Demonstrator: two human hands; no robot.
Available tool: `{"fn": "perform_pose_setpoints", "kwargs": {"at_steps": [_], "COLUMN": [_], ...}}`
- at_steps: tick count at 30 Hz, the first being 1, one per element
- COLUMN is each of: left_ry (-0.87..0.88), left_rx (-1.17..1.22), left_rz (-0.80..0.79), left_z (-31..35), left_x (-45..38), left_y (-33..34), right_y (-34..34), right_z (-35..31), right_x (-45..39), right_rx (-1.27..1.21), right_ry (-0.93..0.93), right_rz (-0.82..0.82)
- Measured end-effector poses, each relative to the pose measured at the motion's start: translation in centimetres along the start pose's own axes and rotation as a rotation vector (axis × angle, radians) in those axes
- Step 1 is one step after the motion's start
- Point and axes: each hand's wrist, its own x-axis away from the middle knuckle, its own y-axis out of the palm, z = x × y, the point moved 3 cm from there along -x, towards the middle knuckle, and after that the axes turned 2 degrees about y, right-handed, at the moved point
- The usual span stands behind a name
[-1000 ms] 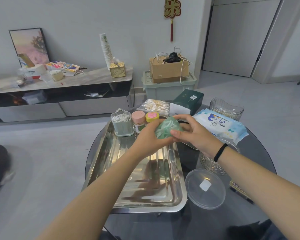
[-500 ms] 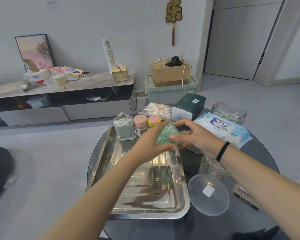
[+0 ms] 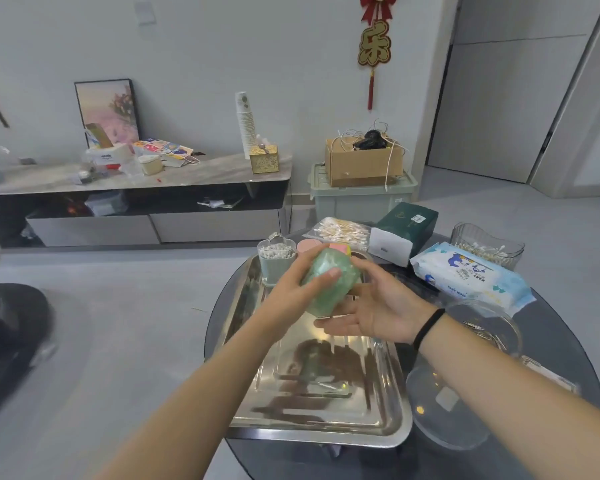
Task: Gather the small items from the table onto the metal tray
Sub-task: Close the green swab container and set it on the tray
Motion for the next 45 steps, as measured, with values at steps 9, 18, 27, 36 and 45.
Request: {"fn": "perform_pose_setpoints", "kwargs": {"at_steps": [9, 18, 27, 36, 45], "left_ry": [-0.408, -0.478, -0.337, -0.291, -0.112], "left_rx": [0.193, 0.164, -0.269, -0.3, -0.64], "left_rz": [0.104, 0.205, 0.44, 0.58, 0.602], "left_z": [-2.0, -3.4, -3.4, -3.9, -0.7], "left_x": [0.3, 1.4, 1.3, 0.9, 1.8], "left_y": [-5.1, -8.4, -8.7, -8.8, -7.2], "right_y": [2.1, 4.3, 5.1, 5.2, 4.6], "right_z": [1.1, 2.5, 2.3, 2.1, 1.6], "right_x": [-4.8, -7.6, -10.3, -11.5, -7.2], "right_rx": [0.054, 0.045, 0.203, 0.247, 0.289], "right_ry": [-0.083, -0.044, -0.178, -0.202, -0.222], "right_rz": [0.119, 0.113, 0.313, 0.45, 0.524]}}
